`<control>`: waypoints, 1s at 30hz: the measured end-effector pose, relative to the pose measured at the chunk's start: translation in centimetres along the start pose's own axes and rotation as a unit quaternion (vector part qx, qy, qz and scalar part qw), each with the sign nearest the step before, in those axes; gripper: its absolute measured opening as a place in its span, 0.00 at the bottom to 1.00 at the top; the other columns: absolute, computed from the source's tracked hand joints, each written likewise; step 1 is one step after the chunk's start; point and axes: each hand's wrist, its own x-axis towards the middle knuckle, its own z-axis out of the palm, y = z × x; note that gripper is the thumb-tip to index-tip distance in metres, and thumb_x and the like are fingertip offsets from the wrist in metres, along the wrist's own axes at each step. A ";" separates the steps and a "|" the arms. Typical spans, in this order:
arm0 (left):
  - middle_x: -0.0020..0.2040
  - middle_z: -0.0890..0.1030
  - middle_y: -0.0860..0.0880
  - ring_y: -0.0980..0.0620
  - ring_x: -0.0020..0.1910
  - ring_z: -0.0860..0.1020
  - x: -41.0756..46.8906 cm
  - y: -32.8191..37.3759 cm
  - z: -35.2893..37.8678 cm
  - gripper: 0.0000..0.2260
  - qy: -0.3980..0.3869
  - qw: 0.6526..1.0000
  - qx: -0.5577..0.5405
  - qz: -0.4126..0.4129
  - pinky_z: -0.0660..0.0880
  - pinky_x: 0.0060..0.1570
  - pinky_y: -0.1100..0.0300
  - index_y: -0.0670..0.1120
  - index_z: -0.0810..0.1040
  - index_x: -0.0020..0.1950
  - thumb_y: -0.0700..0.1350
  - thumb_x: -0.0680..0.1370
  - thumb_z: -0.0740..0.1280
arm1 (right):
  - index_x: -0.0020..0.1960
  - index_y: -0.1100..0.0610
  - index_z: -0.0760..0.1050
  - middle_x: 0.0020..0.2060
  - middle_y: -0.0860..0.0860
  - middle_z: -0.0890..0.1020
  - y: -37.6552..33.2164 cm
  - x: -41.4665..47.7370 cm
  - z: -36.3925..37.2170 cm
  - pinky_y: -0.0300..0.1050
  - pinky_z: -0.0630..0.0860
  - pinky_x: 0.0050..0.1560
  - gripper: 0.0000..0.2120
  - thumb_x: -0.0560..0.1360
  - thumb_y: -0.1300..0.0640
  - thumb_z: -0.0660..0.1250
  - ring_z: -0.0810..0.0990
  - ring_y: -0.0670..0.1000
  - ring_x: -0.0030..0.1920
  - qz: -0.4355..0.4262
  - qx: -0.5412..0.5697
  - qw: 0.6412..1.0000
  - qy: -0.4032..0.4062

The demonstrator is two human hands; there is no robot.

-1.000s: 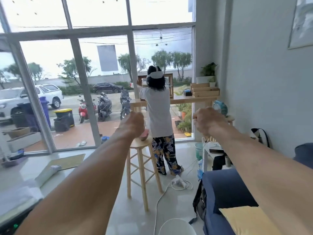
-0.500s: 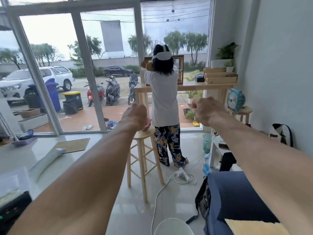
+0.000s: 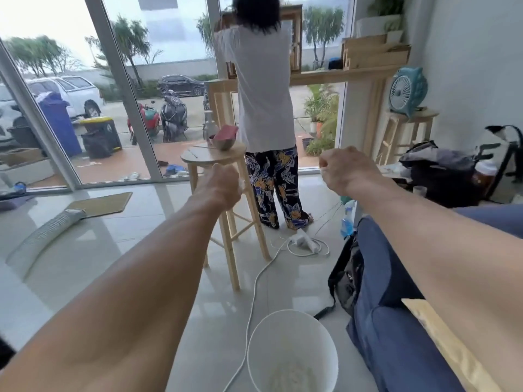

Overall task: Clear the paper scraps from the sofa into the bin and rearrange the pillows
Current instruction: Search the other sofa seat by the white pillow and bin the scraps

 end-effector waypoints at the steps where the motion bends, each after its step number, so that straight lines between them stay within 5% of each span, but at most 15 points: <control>1: 0.39 0.77 0.44 0.49 0.35 0.75 -0.3 -0.5 2.0 0.08 0.002 1.000 0.000 0.005 0.65 0.30 0.62 0.42 0.75 0.40 0.39 0.79 0.61 | 0.52 0.55 0.76 0.44 0.53 0.75 0.4 -0.6 1.8 0.45 0.70 0.44 0.10 0.79 0.65 0.57 0.74 0.56 0.43 0.003 -0.002 1.000 -0.002; 6: 0.38 0.75 0.46 0.55 0.30 0.72 -3.4 -2.9 15.3 0.10 -0.027 1.000 0.000 0.015 0.63 0.26 0.65 0.40 0.78 0.42 0.38 0.80 0.60 | 0.50 0.53 0.75 0.47 0.55 0.77 3.2 -3.4 14.4 0.46 0.68 0.42 0.10 0.77 0.66 0.59 0.73 0.56 0.43 0.011 -0.017 0.999 -0.028; 10: 0.40 0.79 0.44 0.49 0.34 0.76 -4.7 -4.4 21.7 0.09 -0.028 1.000 0.009 0.009 0.67 0.30 0.60 0.40 0.78 0.43 0.37 0.80 0.61 | 0.54 0.53 0.75 0.54 0.57 0.75 4.9 -4.5 21.1 0.46 0.68 0.45 0.11 0.77 0.64 0.59 0.76 0.59 0.53 0.011 -0.039 0.998 -0.038; 15: 0.39 0.77 0.44 0.50 0.31 0.72 -5.8 -5.4 25.8 0.08 -0.013 1.000 0.026 0.008 0.64 0.26 0.60 0.40 0.76 0.42 0.38 0.79 0.60 | 0.54 0.56 0.76 0.54 0.57 0.76 6.4 -5.2 27.1 0.46 0.69 0.44 0.08 0.78 0.59 0.61 0.76 0.60 0.52 0.020 -0.016 0.999 -0.045; 19: 0.46 0.78 0.43 0.46 0.38 0.75 -7.8 -7.1 30.0 0.10 -0.047 0.998 0.039 -0.001 0.66 0.31 0.60 0.39 0.80 0.49 0.42 0.81 0.60 | 0.47 0.57 0.76 0.47 0.56 0.78 6.5 -7.5 34.9 0.45 0.71 0.44 0.08 0.76 0.52 0.64 0.77 0.58 0.47 0.000 -0.004 0.994 -0.105; 23: 0.44 0.78 0.42 0.44 0.38 0.77 -10.4 -9.3 33.8 0.10 -0.083 0.995 0.045 -0.023 0.70 0.33 0.57 0.40 0.77 0.41 0.41 0.79 0.61 | 0.50 0.58 0.78 0.51 0.58 0.79 6.0 -11.1 42.0 0.45 0.69 0.45 0.15 0.77 0.46 0.65 0.77 0.60 0.54 0.016 -0.004 0.979 -0.202; 30: 0.40 0.73 0.42 0.40 0.38 0.73 -14.1 -12.1 38.8 0.11 -0.128 0.987 0.069 -0.064 0.69 0.37 0.54 0.44 0.73 0.35 0.42 0.77 0.60 | 0.59 0.54 0.79 0.61 0.57 0.78 5.7 -15.5 49.9 0.46 0.73 0.54 0.13 0.77 0.55 0.62 0.76 0.60 0.60 0.014 0.023 0.964 -0.265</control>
